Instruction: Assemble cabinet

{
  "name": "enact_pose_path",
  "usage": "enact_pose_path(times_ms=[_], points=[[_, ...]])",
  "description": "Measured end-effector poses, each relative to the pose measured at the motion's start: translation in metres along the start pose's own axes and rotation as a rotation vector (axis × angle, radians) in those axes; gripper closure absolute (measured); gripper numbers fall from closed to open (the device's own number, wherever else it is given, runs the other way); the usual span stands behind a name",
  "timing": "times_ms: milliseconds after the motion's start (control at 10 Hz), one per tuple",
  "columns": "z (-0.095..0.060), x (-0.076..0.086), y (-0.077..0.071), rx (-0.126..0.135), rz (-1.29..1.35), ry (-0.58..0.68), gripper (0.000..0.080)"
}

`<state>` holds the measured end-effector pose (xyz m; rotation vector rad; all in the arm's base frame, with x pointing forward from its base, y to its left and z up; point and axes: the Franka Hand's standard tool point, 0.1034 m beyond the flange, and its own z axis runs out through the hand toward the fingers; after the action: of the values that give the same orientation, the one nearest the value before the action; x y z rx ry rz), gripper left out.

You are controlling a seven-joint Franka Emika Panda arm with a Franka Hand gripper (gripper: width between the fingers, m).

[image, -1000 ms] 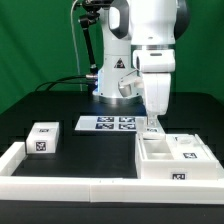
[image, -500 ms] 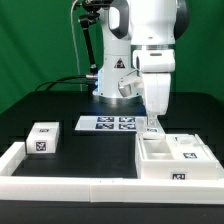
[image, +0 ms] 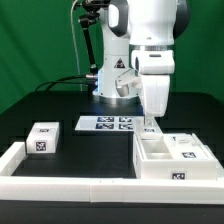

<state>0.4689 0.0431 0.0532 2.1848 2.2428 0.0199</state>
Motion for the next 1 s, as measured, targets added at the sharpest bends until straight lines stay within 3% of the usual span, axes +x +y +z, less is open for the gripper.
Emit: enact_pose_path(times_ms=[300,500,700,1000], points=[[0.0,0.002,0.001,-0.025,-0.005,0.012,0.0729],[0.0,0.001,0.002,-0.019,-0.008,0.008,0.0729],[0.0,-0.003,0.008,-0.01,-0.003,0.003,0.0729],[0.001,-0.001,0.024,-0.026,0.006,0.011,0.0729]])
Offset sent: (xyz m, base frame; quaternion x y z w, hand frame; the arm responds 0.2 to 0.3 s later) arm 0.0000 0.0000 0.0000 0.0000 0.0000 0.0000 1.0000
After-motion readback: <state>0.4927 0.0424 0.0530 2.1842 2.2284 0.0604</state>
